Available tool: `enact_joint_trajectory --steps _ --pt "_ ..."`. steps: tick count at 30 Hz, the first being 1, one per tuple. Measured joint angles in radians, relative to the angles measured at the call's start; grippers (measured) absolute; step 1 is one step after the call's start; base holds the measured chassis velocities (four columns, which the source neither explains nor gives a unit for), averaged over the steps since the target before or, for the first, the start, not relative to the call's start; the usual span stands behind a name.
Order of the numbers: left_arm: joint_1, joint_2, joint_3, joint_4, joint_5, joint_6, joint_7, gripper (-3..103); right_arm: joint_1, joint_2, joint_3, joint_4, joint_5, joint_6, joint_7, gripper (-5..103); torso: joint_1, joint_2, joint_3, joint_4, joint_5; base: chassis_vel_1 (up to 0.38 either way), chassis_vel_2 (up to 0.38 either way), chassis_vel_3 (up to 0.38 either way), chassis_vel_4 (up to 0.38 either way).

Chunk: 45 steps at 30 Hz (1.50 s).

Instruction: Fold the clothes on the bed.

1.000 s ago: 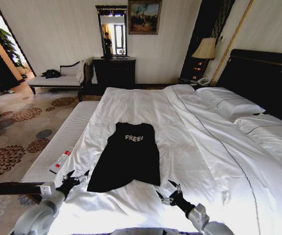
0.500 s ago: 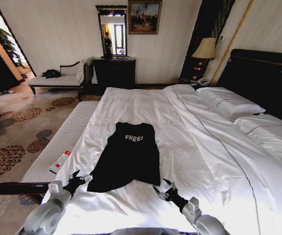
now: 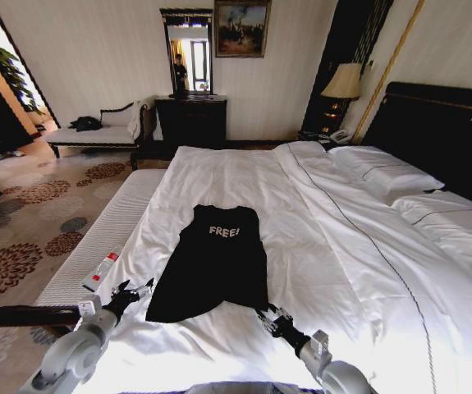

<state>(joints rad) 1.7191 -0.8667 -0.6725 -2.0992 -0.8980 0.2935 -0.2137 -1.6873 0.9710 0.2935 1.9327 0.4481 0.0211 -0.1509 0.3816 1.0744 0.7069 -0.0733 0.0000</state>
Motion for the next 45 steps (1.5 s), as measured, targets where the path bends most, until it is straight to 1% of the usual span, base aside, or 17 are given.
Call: enact_joint_trajectory --steps 4,5,6,8,9,10,11,13,14,17,18,19,21,23,26,38,45 --pt "-0.002 -0.004 0.011 0.004 0.002 0.0 0.003 98 -0.018 0.001 -0.001 0.029 0.029 -0.018 0.008 15 0.0 0.0 0.0 0.0 0.0002 0.0 0.0 0.0 0.0" --pt "-0.002 -0.004 0.011 0.004 0.002 0.0 0.003 98 -0.018 0.001 -0.001 0.029 0.029 -0.018 0.008 15 0.0 0.0 0.0 0.0 0.0002 0.0 0.0 0.0 0.0" --pt "-0.003 -0.005 0.012 0.004 0.002 0.0 0.003 98 -0.022 -0.003 0.002 0.046 0.048 -0.03 0.014 9 0.0 0.0 0.0 0.0 0.0002 0.0 0.0 0.0 0.0" --pt "-0.007 -0.005 0.014 0.006 0.003 0.0 0.006 98 -0.04 -0.018 0.015 0.132 0.2 -0.112 0.059 2 0.0 0.0 0.0 -0.0001 0.0 0.0 0.0 0.0 0.0" --pt "-0.007 -0.005 0.014 0.006 0.003 0.0 0.006 98 -0.04 -0.018 0.015 0.132 0.2 -0.112 0.059 2 0.0 0.0 0.0 -0.0001 0.0 0.0 0.0 0.0 0.0" --pt "-0.008 -0.005 0.015 0.008 0.003 0.0 0.006 98 -0.043 -0.022 0.018 0.156 0.259 -0.136 0.079 2 0.0 0.0 0.0 -0.0001 0.0 0.0 0.0 0.0 0.0" --pt "-0.009 -0.005 0.015 0.009 0.003 0.0 0.007 98 -0.044 -0.026 0.022 0.185 0.33 -0.164 0.103 1 0.0 0.0 0.0 -0.0001 -0.0001 0.0 0.0 0.0 0.0" --pt "-0.01 -0.007 0.017 0.011 0.003 -0.001 0.01 98 -0.032 -0.037 0.039 0.265 0.53 -0.247 0.192 1 0.0 0.0 0.0 -0.0001 -0.0001 0.0 0.0 0.0 0.0" --pt "-0.01 -0.007 0.017 0.011 0.003 -0.001 0.01 98 -0.032 -0.037 0.039 0.265 0.53 -0.247 0.192 1 0.0 0.0 0.0 -0.0001 -0.0001 0.0 0.0 0.0 0.0" --pt "-0.001 -0.009 0.014 0.01 0.007 -0.002 0.017 98 0.005 -0.049 0.06 0.341 0.723 -0.327 0.289 1 0.0 0.0 0.0 0.0 0.0 0.0 0.0 0.0 0.0" --pt "0.002 -0.009 0.011 0.01 0.007 -0.002 0.018 98 0.014 -0.054 0.064 0.356 0.763 -0.346 0.311 1 0.0 0.0 0.0 0.0001 0.0 0.0 0.0 0.0 0.0" --pt "0.002 -0.009 0.011 0.01 0.007 -0.002 0.018 98 0.014 -0.054 0.064 0.356 0.763 -0.346 0.311 1 0.0 0.0 0.0 0.0001 0.0 0.0 0.0 0.0 0.0" --pt "0.01 -0.008 0.001 0.009 0.007 -0.003 0.022 98 0.031 -0.069 0.075 0.388 0.837 -0.408 0.373 1 0.0 0.0 0.0 0.0001 0.0 0.0 0.0 0.0 0.0" --pt "0.012 -0.008 -0.003 0.008 0.007 -0.003 0.022 98 0.031 -0.073 0.078 0.396 0.851 -0.426 0.391 1 0.0 0.0 0.0 0.0001 0.0 0.0 0.0 0.0 0.0" --pt "0.032 -0.006 -0.019 0.001 0.007 -0.004 0.029 98 0.034 -0.084 0.088 0.437 0.893 -0.506 0.476 1 0.0 0.0 0.0 -0.0001 0.0 0.0 0.0 0.0 0.0" --pt "0.183 -0.013 -0.068 -0.022 0.038 -0.018 0.078 98 0.094 -0.072 0.067 0.374 0.857 -0.512 0.498 1 0.0 0.0 0.0 0.0 0.0001 0.0 0.0 0.0 0.0" --pt "0.226 -0.037 -0.011 -0.026 0.041 -0.008 0.091 98 0.123 -0.059 0.044 0.334 0.835 -0.508 0.493 1 0.0 0.0 0.0 0.0 0.0001 0.0 0.0 0.0 0.0"
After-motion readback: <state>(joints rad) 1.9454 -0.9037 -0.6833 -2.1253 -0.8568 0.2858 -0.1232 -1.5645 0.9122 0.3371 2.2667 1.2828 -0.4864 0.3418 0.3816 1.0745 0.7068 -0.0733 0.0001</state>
